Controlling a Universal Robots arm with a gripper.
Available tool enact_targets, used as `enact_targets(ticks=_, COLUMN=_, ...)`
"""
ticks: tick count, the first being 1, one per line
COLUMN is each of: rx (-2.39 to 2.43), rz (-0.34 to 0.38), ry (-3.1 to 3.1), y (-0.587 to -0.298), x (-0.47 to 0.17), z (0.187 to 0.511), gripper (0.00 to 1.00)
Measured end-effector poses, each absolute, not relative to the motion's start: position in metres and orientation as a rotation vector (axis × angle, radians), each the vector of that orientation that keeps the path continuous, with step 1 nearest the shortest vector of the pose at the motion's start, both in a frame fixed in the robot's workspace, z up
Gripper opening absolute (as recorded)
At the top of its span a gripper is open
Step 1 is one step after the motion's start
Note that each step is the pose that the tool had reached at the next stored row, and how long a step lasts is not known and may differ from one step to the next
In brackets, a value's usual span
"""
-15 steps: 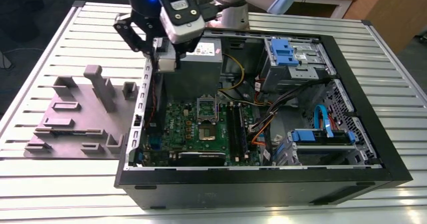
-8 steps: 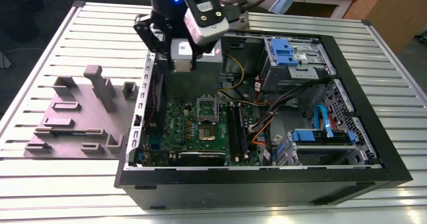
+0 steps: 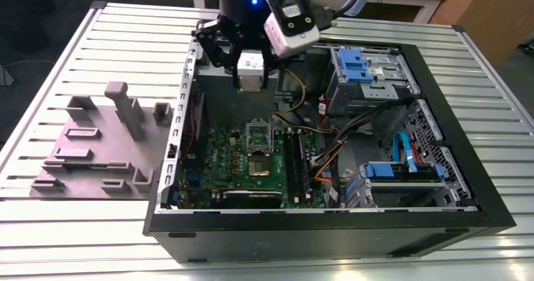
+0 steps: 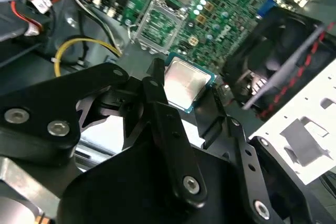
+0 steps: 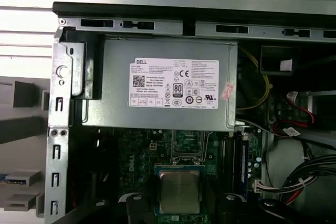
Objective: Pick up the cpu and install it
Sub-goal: 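Pick up the cpu and move it towards the insertion slot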
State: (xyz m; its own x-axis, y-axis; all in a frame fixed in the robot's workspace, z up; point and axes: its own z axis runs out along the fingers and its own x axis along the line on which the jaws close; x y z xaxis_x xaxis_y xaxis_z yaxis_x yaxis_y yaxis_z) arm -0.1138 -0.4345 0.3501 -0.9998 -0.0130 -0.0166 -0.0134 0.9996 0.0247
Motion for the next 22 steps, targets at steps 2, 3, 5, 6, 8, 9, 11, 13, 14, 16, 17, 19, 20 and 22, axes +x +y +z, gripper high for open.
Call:
enact_targets(ticks=2, rx=-0.021, rz=0.039, ry=3.125, y=-0.435, x=-0.112, z=0.35, gripper=0.47)
enact_targets(ticks=3, rx=-0.02, rz=0.039, ry=3.125, y=-0.435, x=-0.112, z=0.35, gripper=0.47)
enact_targets(ticks=5, rx=-0.02, rz=0.039, ry=3.125, y=-0.435, x=-0.112, z=0.35, gripper=0.47)
enact_targets(ticks=6, rx=-0.02, rz=0.039, ry=3.125, y=-0.434, x=-0.112, z=0.35, gripper=0.47)
enact_targets(ticks=8, rx=-0.021, rz=0.039, ry=3.125, y=-0.435, x=-0.111, z=0.35, gripper=0.47)
enact_targets(ticks=9, rx=-0.021, rz=0.039, ry=3.125, y=-0.436, x=-0.112, z=0.35, gripper=0.47)
enact_targets(ticks=11, rx=-0.02, rz=0.039, ry=3.125, y=-0.439, x=-0.112, z=0.349, gripper=0.47)
enact_targets(ticks=13, rx=-0.02, rz=0.04, ry=3.125, y=-0.442, x=-0.112, z=0.348, gripper=0.47)
enact_targets(ticks=14, rx=-0.02, rz=0.04, ry=3.125, y=-0.444, x=-0.112, z=0.347, gripper=0.47)
enact_targets(ticks=16, rx=-0.02, rz=0.04, ry=3.125, y=-0.447, x=-0.112, z=0.345, gripper=0.47)
enact_targets(ticks=17, rx=-0.02, rz=0.04, ry=3.125, y=-0.448, x=-0.112, z=0.345, gripper=0.47)
enact_targets(ticks=19, rx=-0.02, rz=0.041, ry=3.125, y=-0.45, x=-0.112, z=0.343, gripper=0.47)
enact_targets(ticks=20, rx=-0.02, rz=0.041, ry=3.125, y=-0.451, x=-0.112, z=0.342, gripper=0.47)
enact_targets(ticks=22, rx=-0.021, rz=0.04, ry=3.125, y=-0.453, x=-0.112, z=0.339, gripper=0.47)
